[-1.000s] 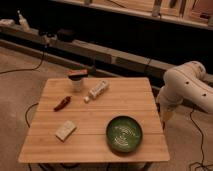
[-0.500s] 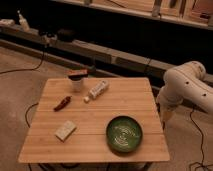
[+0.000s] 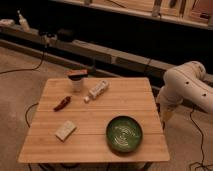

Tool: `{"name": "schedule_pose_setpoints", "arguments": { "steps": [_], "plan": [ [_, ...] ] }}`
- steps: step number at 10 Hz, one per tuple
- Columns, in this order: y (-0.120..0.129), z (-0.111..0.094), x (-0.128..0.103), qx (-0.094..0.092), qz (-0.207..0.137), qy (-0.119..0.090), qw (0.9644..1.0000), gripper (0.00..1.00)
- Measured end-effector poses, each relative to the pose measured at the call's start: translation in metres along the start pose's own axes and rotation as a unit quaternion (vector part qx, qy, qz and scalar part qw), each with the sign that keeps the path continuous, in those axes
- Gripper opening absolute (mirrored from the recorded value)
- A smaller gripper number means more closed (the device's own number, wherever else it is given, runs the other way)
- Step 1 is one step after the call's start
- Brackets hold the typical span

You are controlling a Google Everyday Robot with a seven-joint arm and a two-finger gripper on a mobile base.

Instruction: Drag the ceramic bowl in a circle

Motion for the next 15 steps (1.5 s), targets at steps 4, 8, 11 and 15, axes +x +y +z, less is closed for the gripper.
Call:
{"name": "schedule_pose_setpoints", "arguments": {
  "steps": [4,8,11,15],
  "plan": [
    [0.001,-0.001,-0.001,-0.001,-0.01,0.0,0.9999,0.65],
    [0.015,-0.008,-0.008,-0.01,-0.132,-0.012,0.9911,0.65],
    [0.038,-0.016,-0.01,-0.016,-0.279,-0.034,0.9597,0.65],
    [0.061,-0.033,-0.009,0.014,-0.443,-0.071,0.8937,0.65]
  ]
}}
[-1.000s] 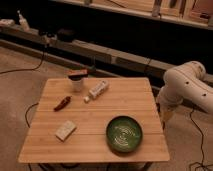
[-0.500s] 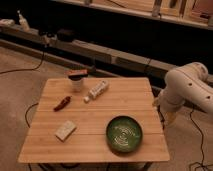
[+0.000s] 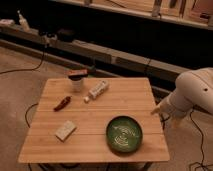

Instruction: Drag the ceramic bowl in a circle

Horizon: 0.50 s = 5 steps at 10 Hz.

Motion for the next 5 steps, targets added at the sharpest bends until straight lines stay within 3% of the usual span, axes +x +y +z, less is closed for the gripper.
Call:
{"name": "schedule_pose_setpoints", "arguments": {
  "steps": [2,5],
  "plan": [
    [0.0005,-0.0051,-0.004,0.012,-0.049,-0.002,0.9987,0.65],
    [0.0013,-0.0058,-0.0044,0.016,-0.07,-0.002,0.9974,0.65]
  ]
}}
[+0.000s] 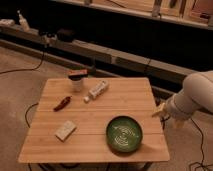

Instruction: Drag the ceramic bowl in a circle

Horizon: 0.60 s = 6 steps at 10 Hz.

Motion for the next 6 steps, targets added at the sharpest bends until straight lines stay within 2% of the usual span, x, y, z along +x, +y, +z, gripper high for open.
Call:
{"name": "schedule_pose_setpoints", "arguments": {
  "steps": [2,3,5,6],
  "plan": [
    [-0.005,0.006,0.006,0.011,-0.04,-0.005,0.9991,0.65],
    [-0.013,0.011,0.008,0.028,-0.075,-0.012,0.9967,0.65],
    [-0.028,0.021,0.009,0.065,-0.137,-0.028,0.988,0.65],
    [-0.031,0.024,0.009,0.073,-0.152,-0.031,0.9852,0.65]
  ]
}}
